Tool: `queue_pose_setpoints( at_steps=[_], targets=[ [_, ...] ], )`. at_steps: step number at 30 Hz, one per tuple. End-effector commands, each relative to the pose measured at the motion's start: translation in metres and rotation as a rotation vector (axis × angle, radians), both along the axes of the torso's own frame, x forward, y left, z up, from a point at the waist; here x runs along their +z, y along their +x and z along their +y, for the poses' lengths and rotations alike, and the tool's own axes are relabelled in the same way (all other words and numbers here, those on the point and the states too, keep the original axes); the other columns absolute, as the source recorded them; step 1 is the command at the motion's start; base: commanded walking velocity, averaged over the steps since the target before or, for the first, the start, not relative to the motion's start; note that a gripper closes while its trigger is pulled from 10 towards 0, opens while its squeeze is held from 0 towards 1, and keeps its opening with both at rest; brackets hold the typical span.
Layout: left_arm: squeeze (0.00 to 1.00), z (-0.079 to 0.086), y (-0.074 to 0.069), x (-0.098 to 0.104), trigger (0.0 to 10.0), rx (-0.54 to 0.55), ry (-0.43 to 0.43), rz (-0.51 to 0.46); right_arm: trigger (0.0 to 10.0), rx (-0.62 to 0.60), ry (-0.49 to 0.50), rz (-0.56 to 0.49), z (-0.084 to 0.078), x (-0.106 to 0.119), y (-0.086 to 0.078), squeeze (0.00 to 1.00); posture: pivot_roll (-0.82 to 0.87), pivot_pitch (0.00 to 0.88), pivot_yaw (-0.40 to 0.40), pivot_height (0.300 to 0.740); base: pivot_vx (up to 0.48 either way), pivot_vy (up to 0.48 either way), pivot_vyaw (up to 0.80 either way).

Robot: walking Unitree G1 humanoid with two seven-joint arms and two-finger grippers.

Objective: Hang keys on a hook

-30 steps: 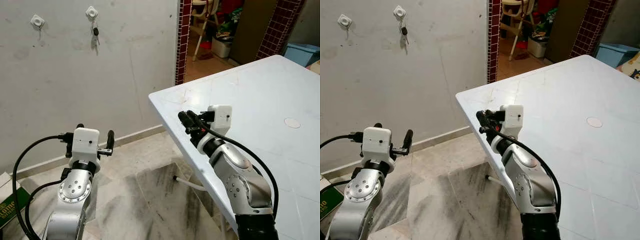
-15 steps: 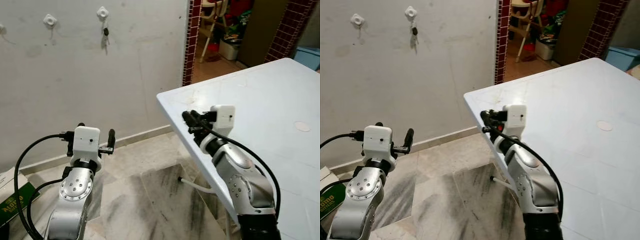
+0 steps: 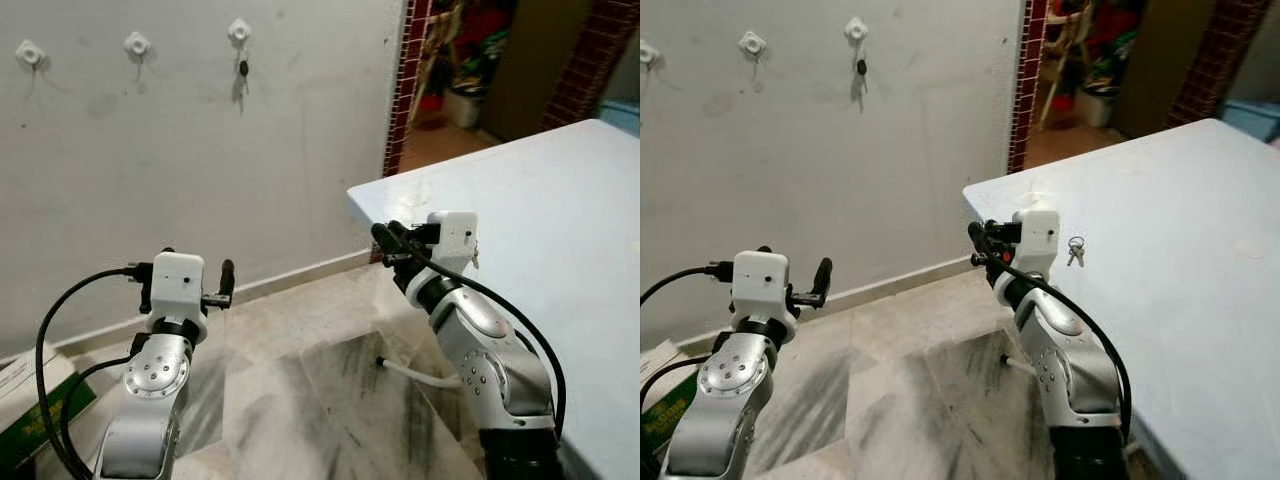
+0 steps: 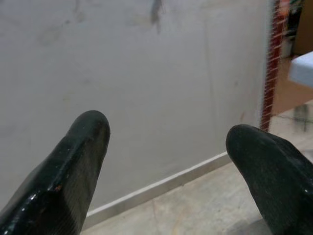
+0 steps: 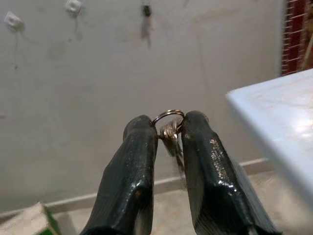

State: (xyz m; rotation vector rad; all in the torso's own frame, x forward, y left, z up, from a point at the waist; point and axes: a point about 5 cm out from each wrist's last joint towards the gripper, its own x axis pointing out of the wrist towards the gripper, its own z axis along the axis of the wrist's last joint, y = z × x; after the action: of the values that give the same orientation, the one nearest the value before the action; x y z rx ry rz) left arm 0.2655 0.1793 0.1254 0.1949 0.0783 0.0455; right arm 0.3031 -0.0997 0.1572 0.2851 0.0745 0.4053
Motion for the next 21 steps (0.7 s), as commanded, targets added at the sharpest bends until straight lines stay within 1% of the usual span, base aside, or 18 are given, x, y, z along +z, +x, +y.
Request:
queue_pose_setpoints(
  at_steps=[1,5,7,9,12,13,16,21],
  targets=[
    [0.00,-0.0008,0.0017,0.0029,10.0,0.003,0.000,-0.009,10.0,-0.013,-0.008,-0.016,-0.0031,0.0039,0.0022,0.00,0.04,0.000,0.040,0.740,0.000,0.480,0.00],
    [0.00,-0.0016,0.0032,0.0034,10.0,0.002,0.003,-0.010,10.0,-0.018,-0.009,-0.017,-0.0040,0.0038,0.0023,0.00,0.04,0.000,0.041,0.740,0.000,0.480,0.00],
    [0.00,-0.0020,0.0046,0.0036,10.0,0.004,0.003,-0.012,10.0,-0.018,-0.009,-0.018,-0.0041,0.0040,0.0026,0.00,0.04,0.000,0.041,0.740,0.000,0.319,0.00],
    [0.00,-0.0020,0.0059,0.0046,10.0,0.006,0.004,-0.019,10.0,-0.018,-0.010,-0.019,-0.0043,0.0041,0.0030,0.00,0.04,0.000,0.041,0.740,0.000,0.000,0.00],
    [0.00,0.0001,0.0085,0.0074,10.0,0.025,0.038,-0.034,10.0,-0.019,-0.011,-0.022,-0.0044,0.0047,0.0038,0.00,0.04,0.000,0.041,0.740,0.000,0.000,0.00],
    [0.00,-0.0001,0.0096,0.0084,10.0,0.011,0.006,-0.038,10.0,-0.019,-0.012,-0.023,-0.0044,0.0052,0.0043,0.00,0.04,0.000,0.041,0.740,0.000,0.000,0.00],
    [0.00,0.0004,0.0104,0.0114,10.0,0.007,0.003,-0.057,10.0,-0.019,-0.013,-0.026,-0.0046,0.0055,0.0047,0.00,0.04,0.000,0.040,0.740,0.000,0.000,0.00],
    [0.00,0.0012,0.0105,0.0120,10.0,-0.004,-0.053,-0.053,10.0,-0.017,-0.016,-0.031,-0.0045,0.0059,0.0051,0.00,0.04,0.000,0.041,0.740,0.000,0.000,0.00]
  ],
)
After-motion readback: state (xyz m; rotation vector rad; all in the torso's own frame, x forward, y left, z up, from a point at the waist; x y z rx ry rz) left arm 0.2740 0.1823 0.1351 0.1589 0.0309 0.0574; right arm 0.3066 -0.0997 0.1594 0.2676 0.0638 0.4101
